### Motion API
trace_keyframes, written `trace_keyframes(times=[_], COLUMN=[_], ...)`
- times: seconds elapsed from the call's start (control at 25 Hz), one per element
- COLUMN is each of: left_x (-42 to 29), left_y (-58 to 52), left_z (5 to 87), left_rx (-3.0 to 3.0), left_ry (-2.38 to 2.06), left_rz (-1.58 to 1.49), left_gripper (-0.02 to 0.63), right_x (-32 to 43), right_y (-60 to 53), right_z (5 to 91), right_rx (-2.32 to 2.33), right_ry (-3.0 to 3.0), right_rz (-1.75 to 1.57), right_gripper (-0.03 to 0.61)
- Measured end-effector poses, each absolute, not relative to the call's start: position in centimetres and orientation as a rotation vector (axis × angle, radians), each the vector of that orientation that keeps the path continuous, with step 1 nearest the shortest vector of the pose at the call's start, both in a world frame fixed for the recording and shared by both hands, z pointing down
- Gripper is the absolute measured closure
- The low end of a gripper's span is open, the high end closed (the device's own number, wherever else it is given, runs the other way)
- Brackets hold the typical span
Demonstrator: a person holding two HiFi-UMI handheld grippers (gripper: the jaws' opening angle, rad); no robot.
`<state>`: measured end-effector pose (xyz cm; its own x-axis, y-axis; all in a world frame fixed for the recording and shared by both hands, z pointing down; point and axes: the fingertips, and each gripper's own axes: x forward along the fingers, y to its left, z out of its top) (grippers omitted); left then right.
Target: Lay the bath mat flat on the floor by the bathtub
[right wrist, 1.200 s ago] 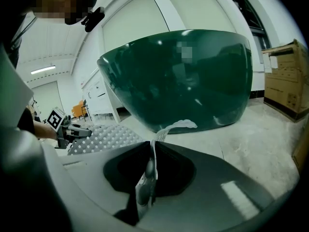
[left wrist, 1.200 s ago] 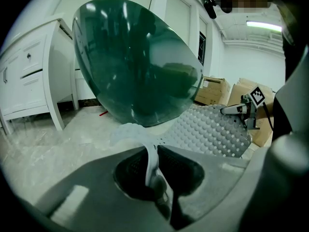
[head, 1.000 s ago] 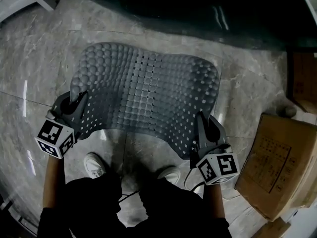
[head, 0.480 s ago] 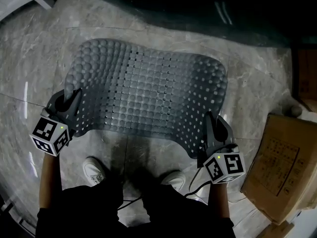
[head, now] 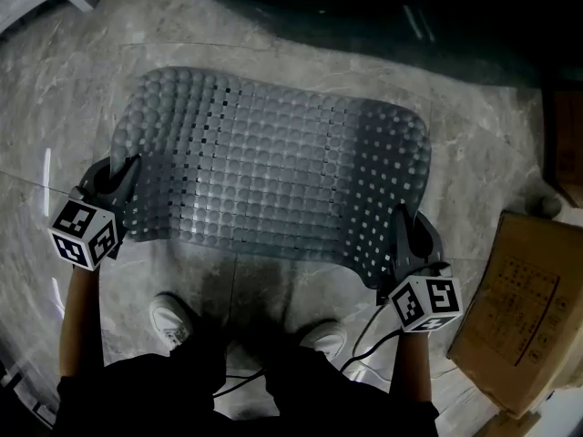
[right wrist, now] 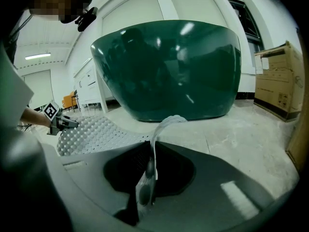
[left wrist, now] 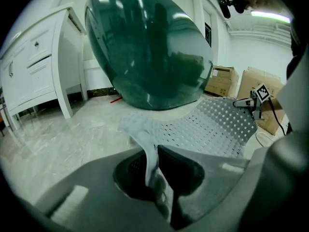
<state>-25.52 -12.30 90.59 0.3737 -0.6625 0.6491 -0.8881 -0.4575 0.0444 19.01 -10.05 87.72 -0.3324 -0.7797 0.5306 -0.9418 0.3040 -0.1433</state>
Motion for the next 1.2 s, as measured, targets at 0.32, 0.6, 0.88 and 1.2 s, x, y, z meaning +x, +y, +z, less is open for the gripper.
trace_keyframes(times=[0.32,0.6,0.88,1.2], left_x=[-27.7,-28.9,-29.7,-30.5], left_y=[-13.2,-13.7,-14.0,-14.1], left_z=[93.7,95.9,97.5,99.4], left_rx=[2.199,2.15,2.113,2.068], left_ry=[-1.346,-1.338,-1.342,-1.346], left_rz=[0.813,0.843,0.875,0.926], left_gripper=[0.588,0.588,0.583,0.574], right_x=[20.9,22.4,23.8,25.3], right_y=[-10.5,-10.8,-11.4,-11.8], right_z=[90.3,92.4,94.2,96.6], right_rx=[1.57,1.587,1.587,1.588], right_ry=[-2.169,-2.131,-2.084,-2.016], right_rz=[0.627,0.637,0.644,0.646], right_gripper=[0.528,0.527,0.522,0.512])
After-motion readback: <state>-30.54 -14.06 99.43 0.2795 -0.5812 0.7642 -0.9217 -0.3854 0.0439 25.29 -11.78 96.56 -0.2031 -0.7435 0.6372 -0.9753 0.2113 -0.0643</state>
